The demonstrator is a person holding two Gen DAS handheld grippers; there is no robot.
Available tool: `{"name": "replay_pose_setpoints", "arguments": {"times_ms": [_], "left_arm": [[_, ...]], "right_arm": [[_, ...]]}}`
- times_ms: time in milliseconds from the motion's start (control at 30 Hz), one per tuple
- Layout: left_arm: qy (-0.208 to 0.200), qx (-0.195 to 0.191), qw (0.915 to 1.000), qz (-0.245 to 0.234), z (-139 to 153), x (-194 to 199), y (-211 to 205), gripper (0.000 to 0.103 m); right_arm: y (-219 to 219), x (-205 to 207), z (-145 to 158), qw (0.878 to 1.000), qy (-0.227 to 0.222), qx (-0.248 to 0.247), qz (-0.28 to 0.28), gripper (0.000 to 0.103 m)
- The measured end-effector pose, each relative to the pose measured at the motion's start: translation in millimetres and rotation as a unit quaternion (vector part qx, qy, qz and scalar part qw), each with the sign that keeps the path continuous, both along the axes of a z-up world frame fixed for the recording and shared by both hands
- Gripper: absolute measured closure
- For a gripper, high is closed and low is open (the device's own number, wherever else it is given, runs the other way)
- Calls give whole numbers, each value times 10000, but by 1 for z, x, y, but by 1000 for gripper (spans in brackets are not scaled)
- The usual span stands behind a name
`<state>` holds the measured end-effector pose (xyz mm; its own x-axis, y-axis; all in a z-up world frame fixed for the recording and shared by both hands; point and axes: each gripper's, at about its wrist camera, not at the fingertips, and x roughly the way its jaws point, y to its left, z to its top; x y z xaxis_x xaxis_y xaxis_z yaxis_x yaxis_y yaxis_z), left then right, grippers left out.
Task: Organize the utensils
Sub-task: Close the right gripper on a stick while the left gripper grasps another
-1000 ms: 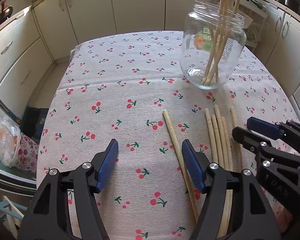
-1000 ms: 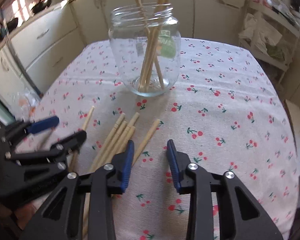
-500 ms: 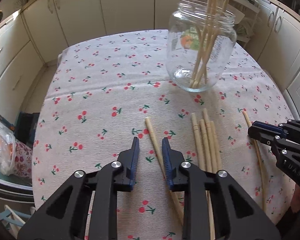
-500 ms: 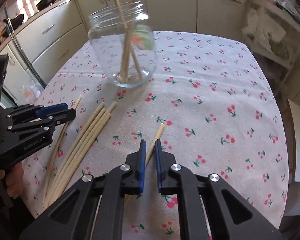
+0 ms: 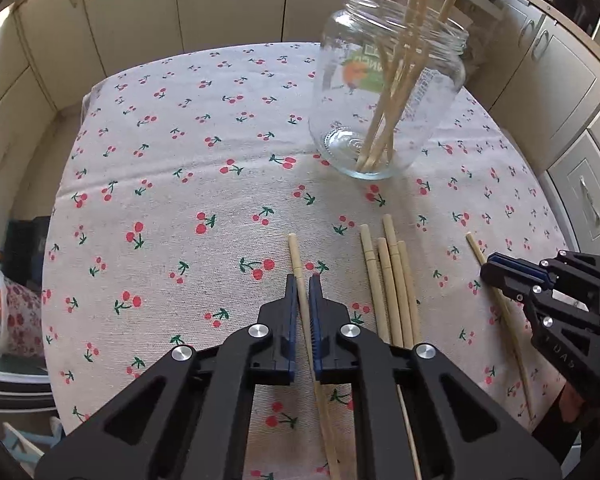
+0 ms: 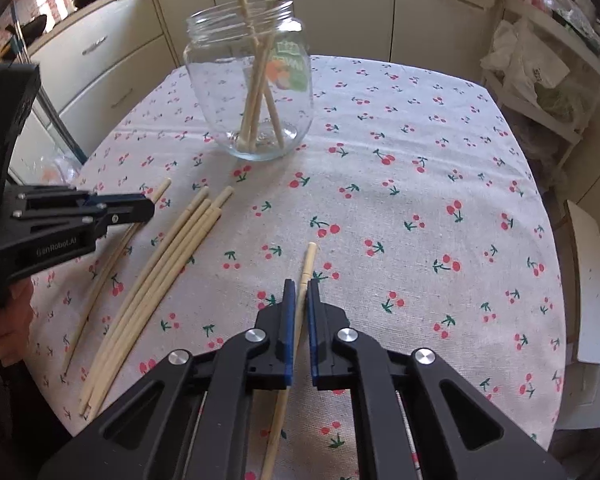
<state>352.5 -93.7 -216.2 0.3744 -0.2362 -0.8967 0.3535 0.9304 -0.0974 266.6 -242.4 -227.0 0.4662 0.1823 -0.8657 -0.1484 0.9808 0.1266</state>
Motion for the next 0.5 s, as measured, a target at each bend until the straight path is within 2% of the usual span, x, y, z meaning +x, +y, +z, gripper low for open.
{"name": "replay_pose_setpoints", "arguments": {"times_ms": [133, 200, 233, 300, 400, 500], "left_arm": [[-168, 277, 9994, -108, 1, -4, -9, 97], [-122, 105, 9998, -93, 4, -5, -8, 99], [-250, 51, 9997, -34, 11, -7, -5, 99], [-581, -211, 9981, 63, 30, -7, 2, 99], [-1163, -776, 9900, 205, 64, -7, 12, 99], [-1776, -1366, 9742, 268, 98, -6, 16, 99]], "right_arm": [[4, -4, 0, 9999, -119, -125, 6, 96], [-3, -5, 0, 9997, -99, 165, -164, 97], [-9, -5, -1, 9989, -78, 369, -270, 98], [-21, -7, -3, 9954, -106, 799, -516, 98], [-40, -12, -7, 9835, -308, 1549, -884, 98], [-51, -17, -11, 9746, -502, 1814, -1212, 98]]}}
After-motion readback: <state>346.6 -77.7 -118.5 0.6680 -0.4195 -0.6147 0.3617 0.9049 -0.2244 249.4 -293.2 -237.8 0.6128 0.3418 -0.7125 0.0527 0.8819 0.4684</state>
